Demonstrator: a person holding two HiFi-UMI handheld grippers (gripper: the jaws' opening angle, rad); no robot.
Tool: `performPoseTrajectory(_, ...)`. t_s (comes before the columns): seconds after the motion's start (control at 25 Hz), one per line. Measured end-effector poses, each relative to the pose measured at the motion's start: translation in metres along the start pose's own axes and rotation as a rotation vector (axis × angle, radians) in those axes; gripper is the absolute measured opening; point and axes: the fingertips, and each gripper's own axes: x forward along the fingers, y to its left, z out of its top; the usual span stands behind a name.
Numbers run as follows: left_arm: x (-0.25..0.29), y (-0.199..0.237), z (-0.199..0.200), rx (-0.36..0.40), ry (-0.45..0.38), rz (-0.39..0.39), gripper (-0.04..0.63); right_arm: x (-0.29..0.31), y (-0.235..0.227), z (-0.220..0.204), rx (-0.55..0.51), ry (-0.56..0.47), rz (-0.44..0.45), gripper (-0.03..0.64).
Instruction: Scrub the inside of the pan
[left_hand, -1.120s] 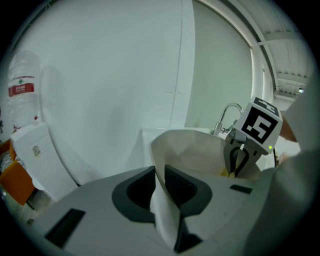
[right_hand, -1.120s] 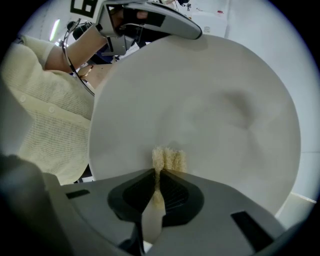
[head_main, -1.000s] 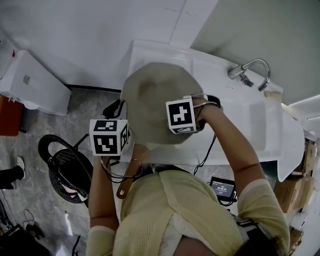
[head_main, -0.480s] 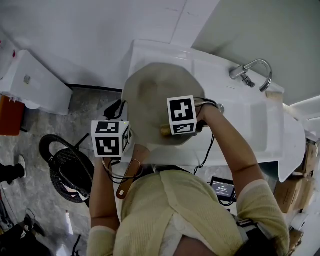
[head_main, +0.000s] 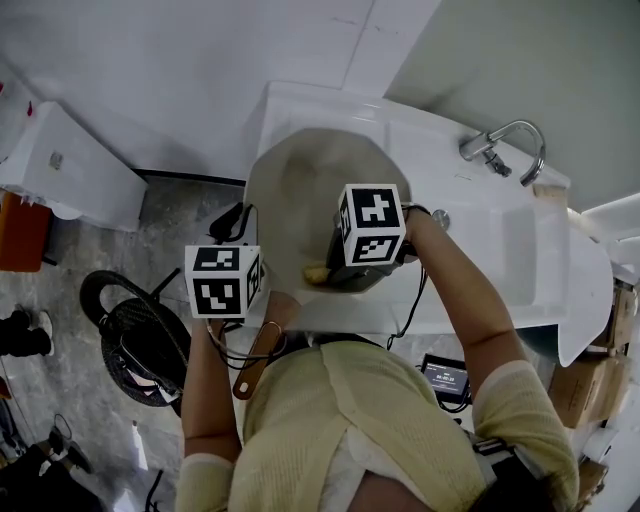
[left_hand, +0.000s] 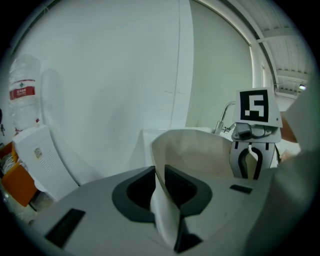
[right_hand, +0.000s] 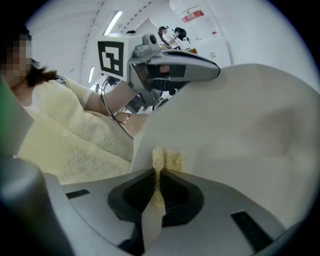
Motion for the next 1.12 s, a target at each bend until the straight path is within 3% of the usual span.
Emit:
performPoseTrajectory(0.28, -0.001, -0.001, 0.0, 0.004, -0.001, 0.002, 0.109, -0.01, 0.01, 0.022, -0.008, -0.177, 0.064, 0.046)
performPoseTrajectory(0.48, -0.001, 0.0, 0.0, 0.006, -0.002, 0.004, 0.109, -0.018, 0.005, 0.029, -0.002, -0.267, 0.03, 0.046)
performPoseTrajectory(0.84, -0.001, 0.0, -0.001, 0.008, -0.001, 0.006, 0.109, -0.069, -0.057, 0.026, 0.105, -0.426, -0.372, 0.046)
performPoseTrajectory(1.12, -0.001, 0.0, 0.0, 0.008, -0.002, 0.008, 0.109, -0.1, -0.118, 0.001, 0.123, -0.267, -0.846, 0.046)
